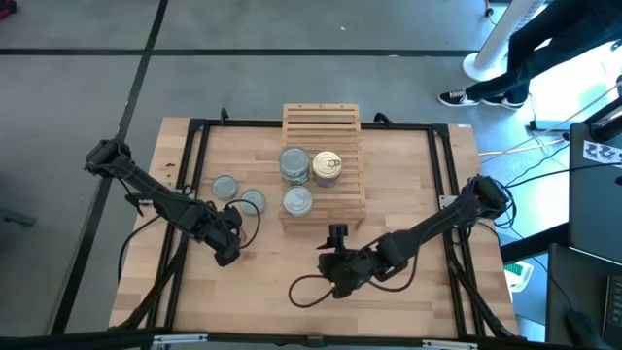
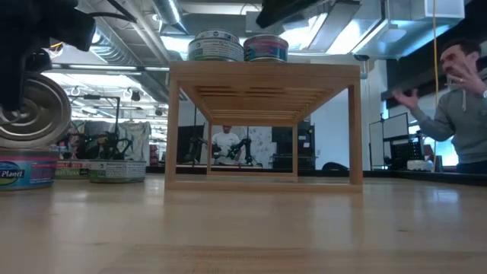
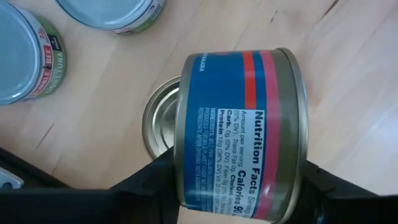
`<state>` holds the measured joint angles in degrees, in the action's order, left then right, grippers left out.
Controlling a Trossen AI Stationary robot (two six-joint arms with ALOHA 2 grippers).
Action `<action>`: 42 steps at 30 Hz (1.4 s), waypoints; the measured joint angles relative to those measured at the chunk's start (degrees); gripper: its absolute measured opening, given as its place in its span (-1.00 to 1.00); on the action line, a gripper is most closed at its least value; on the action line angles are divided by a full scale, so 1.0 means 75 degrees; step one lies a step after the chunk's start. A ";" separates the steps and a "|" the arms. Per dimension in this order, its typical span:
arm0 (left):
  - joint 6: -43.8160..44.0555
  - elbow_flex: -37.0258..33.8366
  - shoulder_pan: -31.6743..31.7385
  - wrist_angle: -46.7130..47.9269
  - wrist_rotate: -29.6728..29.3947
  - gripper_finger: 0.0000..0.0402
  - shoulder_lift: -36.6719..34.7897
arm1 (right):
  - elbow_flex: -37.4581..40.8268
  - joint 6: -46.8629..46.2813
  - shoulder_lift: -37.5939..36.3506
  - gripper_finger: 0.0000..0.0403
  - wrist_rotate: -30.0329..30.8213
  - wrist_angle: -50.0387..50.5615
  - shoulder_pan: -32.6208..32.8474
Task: Stack canned seafood by type on shelf
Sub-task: Put the blue tuna can on the shelf
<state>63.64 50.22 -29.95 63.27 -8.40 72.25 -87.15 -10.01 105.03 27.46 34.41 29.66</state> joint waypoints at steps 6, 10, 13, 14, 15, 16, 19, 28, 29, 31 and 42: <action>-0.0164 0.0004 0.0000 0.0025 -0.0006 -0.09 0.0000 | 0.0000 -0.0010 -0.0405 0.15 0.0005 0.0447 -0.0001; -0.0169 0.0103 0.0000 0.0123 -0.0003 -0.09 -0.0034 | 0.0000 -0.0020 -0.0646 0.15 0.0008 0.0819 -0.0004; -0.0167 0.0220 0.0000 0.0090 -0.0006 -0.09 -0.0234 | 0.0000 -0.0048 -0.0870 0.15 0.0003 0.1117 -0.0004; -0.0163 0.0261 -0.0003 0.0098 -0.0010 -0.09 -0.0310 | 0.0000 -0.0094 -0.0973 0.15 0.0006 0.1224 -0.0006; -0.0162 0.0298 -0.0003 0.0077 -0.0031 -0.09 -0.0397 | 0.0000 -0.0182 -0.1094 0.15 0.0005 0.1345 -0.0005; -0.0143 0.0334 -0.0001 0.0030 -0.0061 -0.09 -0.0505 | 0.0000 -0.0258 -0.1209 0.15 0.0007 0.1466 -0.0007; -0.0076 0.0414 0.0000 -0.0378 -0.0175 -0.09 -0.0873 | 0.0000 -0.0604 -0.1565 0.15 0.0050 0.1845 -0.0004; -0.0774 0.0414 -0.0003 -0.3518 -0.1656 -0.09 -0.1500 | 0.0000 -0.1451 -0.2607 0.15 -0.0007 0.1982 -0.0117; -0.1016 0.0414 -0.0002 -0.3957 -0.1938 -0.09 -0.1500 | 0.0000 -0.1642 -0.2685 0.15 -0.0097 0.1961 -0.0163; -0.1552 0.0414 0.0000 -0.4894 -0.2434 -0.09 -0.1438 | 0.0000 -0.2012 -0.2774 0.15 -0.0354 0.1931 -0.0324; -0.5118 0.0417 0.0076 -0.8933 -0.3066 -0.08 -0.0538 | 0.0000 -0.2660 -0.2759 0.15 -0.2558 -0.0430 -0.1245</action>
<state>25.25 53.34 -29.38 -3.73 -31.40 68.21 -87.15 -29.96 84.33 8.27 31.19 20.32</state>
